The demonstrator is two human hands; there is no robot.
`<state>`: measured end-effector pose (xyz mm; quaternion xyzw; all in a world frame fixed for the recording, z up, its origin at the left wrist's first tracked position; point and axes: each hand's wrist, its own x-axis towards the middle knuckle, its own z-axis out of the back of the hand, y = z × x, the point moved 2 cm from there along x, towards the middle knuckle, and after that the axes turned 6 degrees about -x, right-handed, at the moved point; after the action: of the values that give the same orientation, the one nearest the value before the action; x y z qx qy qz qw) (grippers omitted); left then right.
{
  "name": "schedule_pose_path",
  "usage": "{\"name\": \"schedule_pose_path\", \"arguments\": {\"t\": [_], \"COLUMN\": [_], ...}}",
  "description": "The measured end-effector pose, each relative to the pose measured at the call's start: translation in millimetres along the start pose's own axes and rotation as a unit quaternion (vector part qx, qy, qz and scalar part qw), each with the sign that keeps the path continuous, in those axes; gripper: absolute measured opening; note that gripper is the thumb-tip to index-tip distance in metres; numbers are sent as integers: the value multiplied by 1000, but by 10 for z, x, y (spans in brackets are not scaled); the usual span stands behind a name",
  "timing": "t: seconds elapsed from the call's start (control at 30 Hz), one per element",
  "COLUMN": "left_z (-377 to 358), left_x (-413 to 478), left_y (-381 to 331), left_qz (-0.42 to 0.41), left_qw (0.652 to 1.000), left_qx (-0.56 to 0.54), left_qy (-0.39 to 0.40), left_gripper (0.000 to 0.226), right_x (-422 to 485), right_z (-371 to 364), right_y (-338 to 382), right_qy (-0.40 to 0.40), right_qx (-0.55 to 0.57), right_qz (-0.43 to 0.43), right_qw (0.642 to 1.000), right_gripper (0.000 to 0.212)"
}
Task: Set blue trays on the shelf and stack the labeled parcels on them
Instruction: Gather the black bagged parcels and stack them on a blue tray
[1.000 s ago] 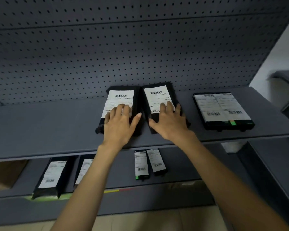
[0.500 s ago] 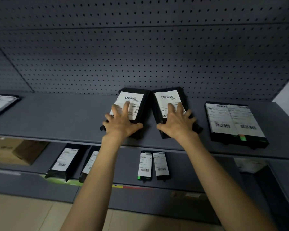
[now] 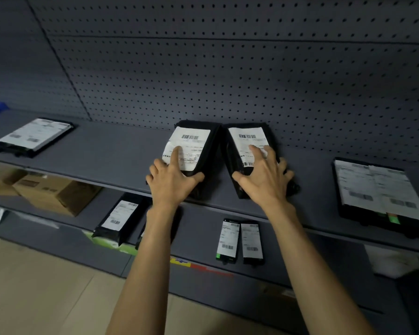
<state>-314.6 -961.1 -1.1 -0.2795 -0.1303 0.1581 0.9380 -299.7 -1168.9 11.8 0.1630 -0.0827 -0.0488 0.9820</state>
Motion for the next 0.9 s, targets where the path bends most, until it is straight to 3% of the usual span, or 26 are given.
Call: {"name": "schedule_pose_path", "arguments": {"t": [0.23,0.67,0.9], "left_z": [794,2586,3386], "left_x": [71,27,-138], "left_y": [687,2991,4211], "left_qz": [32,162,235], "left_qw": [991,941,908], "left_qx": [-45,-6,21], "left_qy": [-120,-297,-347], "left_gripper": [95,95,97], "right_x": [-112,-837,-1403], "right_z": [-55,-865,-1343], "right_y": [1061,3904,5283], "right_qy": [-46,30,77], "right_qx": [67,208,267], "right_qz": [105,273,341], "right_qw": [991,939,898], "right_gripper": [86,82,81]}}
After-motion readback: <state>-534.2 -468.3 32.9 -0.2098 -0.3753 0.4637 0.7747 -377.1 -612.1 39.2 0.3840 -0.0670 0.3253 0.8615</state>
